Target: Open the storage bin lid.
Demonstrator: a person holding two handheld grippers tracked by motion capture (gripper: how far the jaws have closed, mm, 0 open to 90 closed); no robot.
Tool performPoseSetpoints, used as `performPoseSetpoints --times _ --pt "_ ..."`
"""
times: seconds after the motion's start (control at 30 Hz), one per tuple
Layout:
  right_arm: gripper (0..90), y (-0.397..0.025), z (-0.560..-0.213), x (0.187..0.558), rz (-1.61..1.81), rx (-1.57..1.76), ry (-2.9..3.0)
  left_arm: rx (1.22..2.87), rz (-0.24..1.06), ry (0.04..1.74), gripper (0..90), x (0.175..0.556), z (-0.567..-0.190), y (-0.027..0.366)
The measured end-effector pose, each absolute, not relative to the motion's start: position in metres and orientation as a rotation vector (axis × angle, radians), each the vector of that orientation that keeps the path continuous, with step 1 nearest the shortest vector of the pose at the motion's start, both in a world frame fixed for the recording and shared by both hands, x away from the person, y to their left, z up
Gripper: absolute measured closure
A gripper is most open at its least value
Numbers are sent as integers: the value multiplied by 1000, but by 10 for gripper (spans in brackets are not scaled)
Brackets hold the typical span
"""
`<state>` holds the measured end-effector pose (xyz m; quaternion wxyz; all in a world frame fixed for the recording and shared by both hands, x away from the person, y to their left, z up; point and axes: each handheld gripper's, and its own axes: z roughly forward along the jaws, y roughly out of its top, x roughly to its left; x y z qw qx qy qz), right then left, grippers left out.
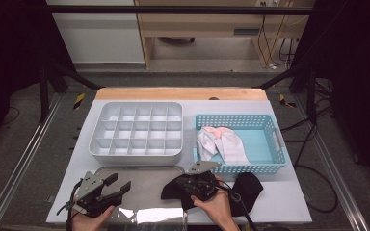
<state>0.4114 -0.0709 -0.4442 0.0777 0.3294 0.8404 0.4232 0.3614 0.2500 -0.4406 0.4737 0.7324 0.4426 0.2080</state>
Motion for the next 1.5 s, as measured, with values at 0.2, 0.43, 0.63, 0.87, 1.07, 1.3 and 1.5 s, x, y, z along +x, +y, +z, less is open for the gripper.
performPoseSetpoints --times 0.2,0.43,0.63,0.87,1.07,1.3,1.5 --pt "740 -76 -441 410 1281 980 2460 1809 475 1064 385 362 -438 239" --pt "684 -104 -432 396 1331 994 2388 1843 443 1020 397 366 -434 211" --pt "646 -115 -444 383 1329 1014 2397 1896 400 1002 419 374 -448 178" --pt "608 -111 -455 378 1301 991 2428 1956 382 1018 495 382 -466 160" --pt "624 -102 -469 375 1268 977 2461 2012 346 994 572 385 -476 155" --pt "798 -99 -480 376 1211 963 2520 2026 324 982 717 388 -482 150" --pt "900 -101 -476 377 1224 970 2528 2032 335 961 849 386 -480 148"
